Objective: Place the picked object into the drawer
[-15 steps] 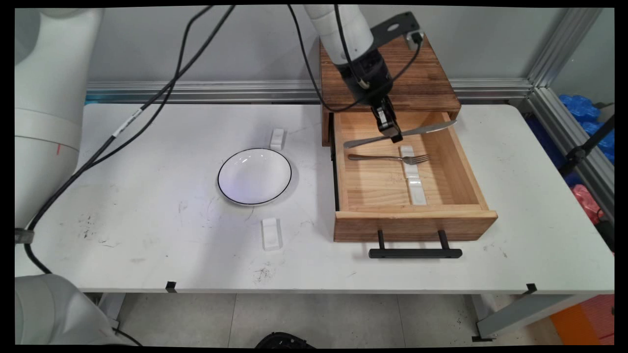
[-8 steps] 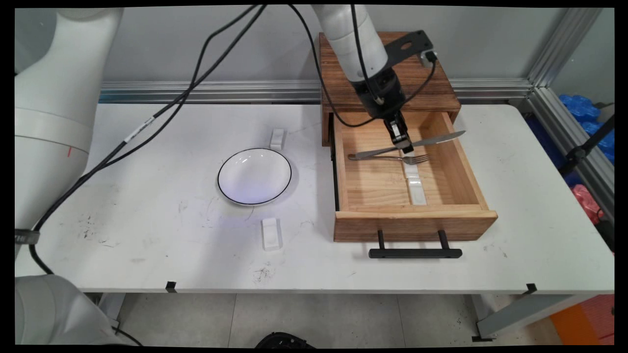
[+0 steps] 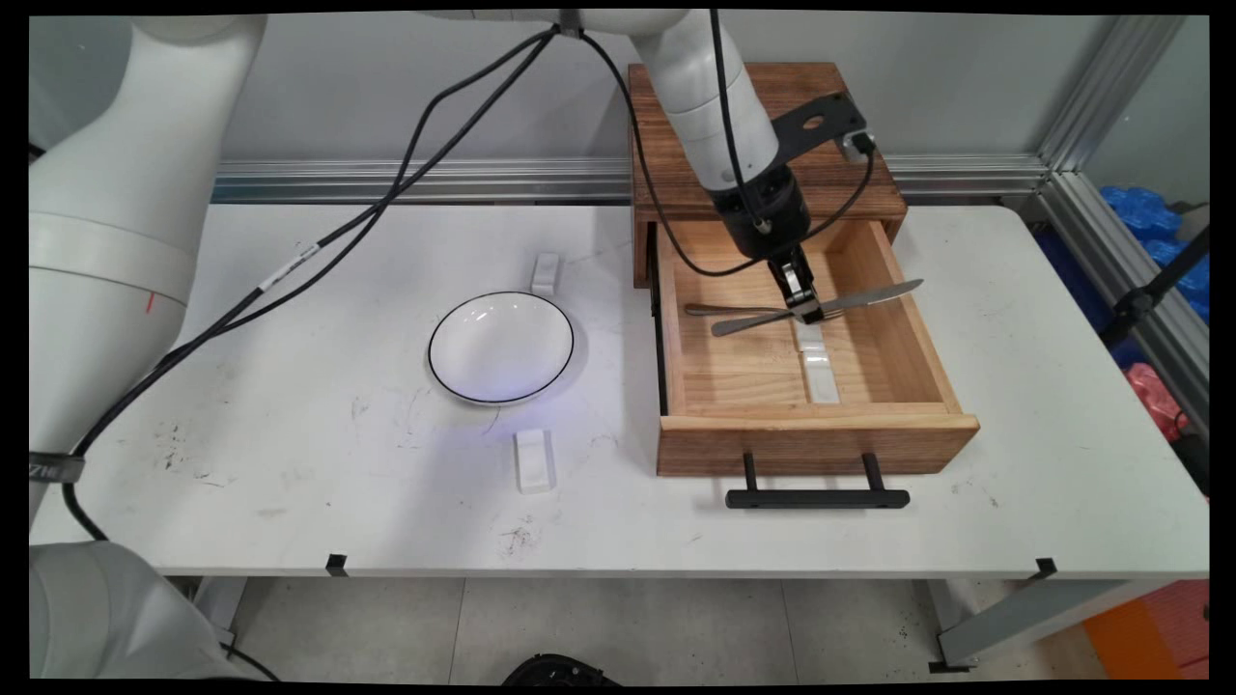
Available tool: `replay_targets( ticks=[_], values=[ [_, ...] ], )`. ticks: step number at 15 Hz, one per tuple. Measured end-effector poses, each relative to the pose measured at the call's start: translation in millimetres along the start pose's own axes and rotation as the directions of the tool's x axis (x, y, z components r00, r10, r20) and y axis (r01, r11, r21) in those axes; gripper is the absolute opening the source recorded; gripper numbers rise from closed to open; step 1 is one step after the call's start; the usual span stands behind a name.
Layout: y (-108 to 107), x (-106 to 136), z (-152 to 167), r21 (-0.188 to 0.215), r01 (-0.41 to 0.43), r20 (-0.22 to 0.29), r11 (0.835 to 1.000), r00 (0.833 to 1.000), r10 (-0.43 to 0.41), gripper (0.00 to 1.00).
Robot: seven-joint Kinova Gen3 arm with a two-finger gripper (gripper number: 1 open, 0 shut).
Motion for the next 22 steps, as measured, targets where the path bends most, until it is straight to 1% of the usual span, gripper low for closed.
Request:
replay_targets(
  ticks=[8, 22],
  values=[
    [10.7, -4.5, 12.9, -0.025, 0.025, 0.015, 0.999, 1.0, -0.025, 0.0],
    [24.6, -21.5, 22.3, -0.058, 0.05, 0.049, 0.997, 0.998, -0.047, 0.0]
  ],
)
